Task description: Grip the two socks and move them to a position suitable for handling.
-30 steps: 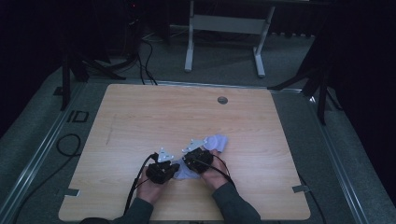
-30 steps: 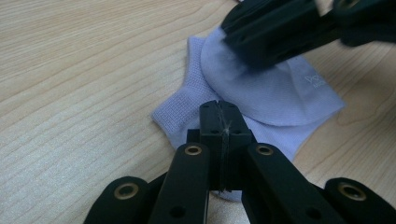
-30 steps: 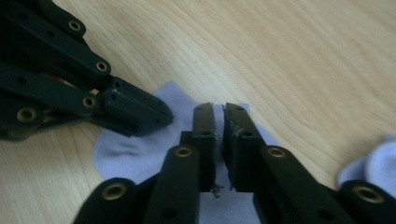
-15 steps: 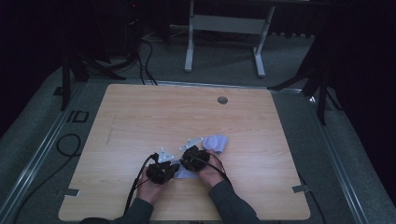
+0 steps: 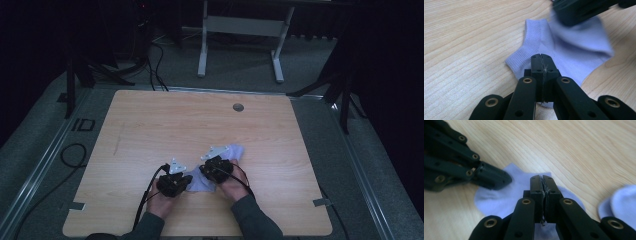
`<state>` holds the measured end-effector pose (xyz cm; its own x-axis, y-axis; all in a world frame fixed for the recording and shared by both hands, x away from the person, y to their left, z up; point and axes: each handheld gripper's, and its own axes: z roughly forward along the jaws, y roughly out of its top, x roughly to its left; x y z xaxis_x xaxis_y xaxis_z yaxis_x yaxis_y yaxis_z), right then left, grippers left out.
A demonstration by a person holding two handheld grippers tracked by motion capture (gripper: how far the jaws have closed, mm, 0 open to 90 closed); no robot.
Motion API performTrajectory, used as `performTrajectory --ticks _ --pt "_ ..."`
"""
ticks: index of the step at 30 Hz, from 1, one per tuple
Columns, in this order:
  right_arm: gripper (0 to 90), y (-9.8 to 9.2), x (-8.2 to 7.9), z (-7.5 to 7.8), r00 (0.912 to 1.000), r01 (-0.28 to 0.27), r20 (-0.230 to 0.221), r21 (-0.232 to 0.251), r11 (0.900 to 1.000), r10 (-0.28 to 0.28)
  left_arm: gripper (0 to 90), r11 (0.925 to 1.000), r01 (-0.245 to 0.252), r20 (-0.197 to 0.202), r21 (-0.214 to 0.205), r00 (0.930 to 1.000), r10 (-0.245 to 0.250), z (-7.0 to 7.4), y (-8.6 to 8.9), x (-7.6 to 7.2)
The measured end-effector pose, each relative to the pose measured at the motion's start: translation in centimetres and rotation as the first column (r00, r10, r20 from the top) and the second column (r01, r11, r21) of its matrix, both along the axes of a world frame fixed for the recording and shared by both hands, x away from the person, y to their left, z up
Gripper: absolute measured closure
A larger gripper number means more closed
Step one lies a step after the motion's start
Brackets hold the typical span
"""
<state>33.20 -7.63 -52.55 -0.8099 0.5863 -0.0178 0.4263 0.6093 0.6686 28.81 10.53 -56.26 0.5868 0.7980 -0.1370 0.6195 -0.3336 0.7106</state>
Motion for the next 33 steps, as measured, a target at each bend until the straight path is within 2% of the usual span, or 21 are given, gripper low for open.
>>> performTrajectory --ticks 3,5,8,9,12,14,19,22,28,33 --pt "87.7 -1.6 -0.6 0.4 1.0 0.007 -0.001 0.027 0.9996 -0.007 89.7 1.0 -0.001 -0.001 -0.002 1.0 0.001 0.0 0.0 0.0" --pt "87.7 -2.1 -0.7 0.4 0.9999 0.011 0.001 0.03 0.9995 -0.011 89.7 1.0 -0.001 0.001 0.0 1.0 0.001 0.0 0.0 0.0" --pt "87.6 -4.0 -1.1 0.4 0.9994 0.033 -0.008 0.034 0.9989 -0.032 89.7 1.0 -0.003 -0.003 -0.004 1.0 0.003 0.0 0.0 0.0" --pt "87.6 -4.0 -1.1 0.4 0.9994 0.033 -0.008 0.034 0.9989 -0.032 89.7 1.0 -0.003 -0.003 -0.004 1.0 0.003 0.0 0.0 0.0" --pt "87.4 -6.0 -1.6 0.1 0.9983 0.058 -0.012 0.042 0.9974 -0.058 89.7 1.0 -0.002 -0.002 -0.003 1.0 0.002 0.0 0.0 0.0" --pt "87.4 -6.3 -1.7 0.1 0.9977 0.067 -0.014 0.045 0.9968 -0.066 89.7 1.0 -0.001 -0.003 -0.002 1.0 0.001 0.0 0.0 0.0" --pt "87.1 -9.5 -2.2 -0.2 0.9915 0.13 -0.02 0.051 0.9902 -0.129 89.7 1.0 0.001 -0.002 -0.003 1.0 -0.001 0.0 0.0 0.0" --pt "86.1 -10.7 -2.3 -0.1 0.9871 0.16 -0.017 0.058 0.9854 -0.159 89.6 1.0 0.0 -0.002 -0.003 1.0 0.0 0.0 0.0 0.1" --pt "81.0 -11.6 -2.2 1.0 0.9811 0.192 0.01 0.089 0.9774 -0.193 89.6 1.0 0.002 -0.003 -0.006 1.0 -0.002 0.0 0.0 0.1" --pt "75.9 -11.1 -1.5 2.3 0.9812 0.185 0.038 0.1 0.9777 -0.189 89.5 0.9999 -0.002 -0.005 -0.014 1.0 0.001 -0.1 0.1 0.1"
